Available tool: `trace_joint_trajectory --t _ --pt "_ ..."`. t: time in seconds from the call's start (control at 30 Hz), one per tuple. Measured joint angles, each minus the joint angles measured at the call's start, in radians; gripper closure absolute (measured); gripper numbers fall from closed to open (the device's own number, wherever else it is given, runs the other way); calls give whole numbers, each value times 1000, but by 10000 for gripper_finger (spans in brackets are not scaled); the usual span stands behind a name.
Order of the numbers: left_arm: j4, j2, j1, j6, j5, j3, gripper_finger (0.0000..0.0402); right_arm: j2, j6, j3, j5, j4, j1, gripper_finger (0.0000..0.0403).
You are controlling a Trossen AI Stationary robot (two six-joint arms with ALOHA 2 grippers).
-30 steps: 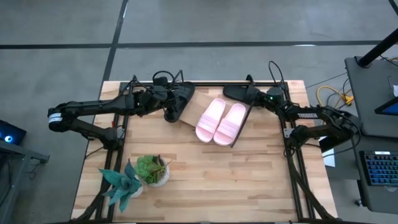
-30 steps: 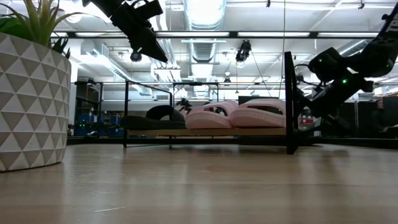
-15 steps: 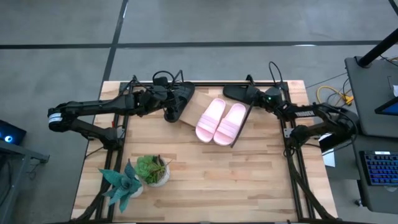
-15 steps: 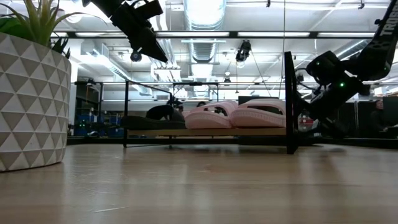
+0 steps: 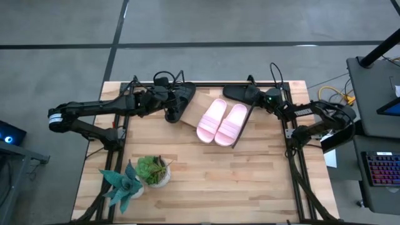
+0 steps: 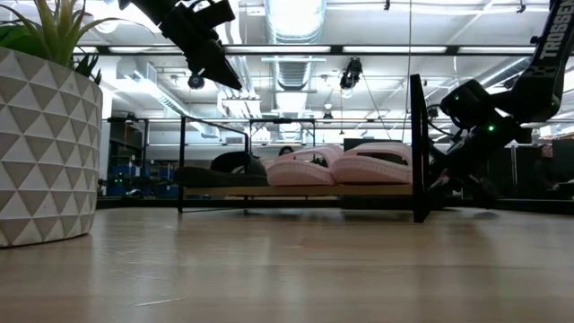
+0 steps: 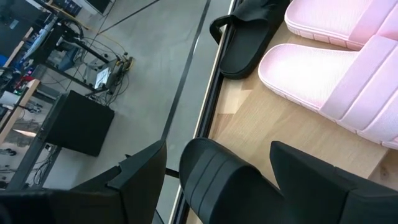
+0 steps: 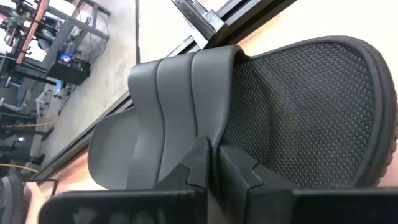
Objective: Pick and place slides into the shelf
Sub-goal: Put the black slide on the shelf
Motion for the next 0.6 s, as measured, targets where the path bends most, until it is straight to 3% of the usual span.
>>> trace_joint_trajectory --t 0.23,0.6 --pt "0 0 0 2 0 0 132 -64 -3 -22 -18 -8 0 391" --pt "0 0 0 2 0 0 132 -287 -14 -56 -19 -16 0 392"
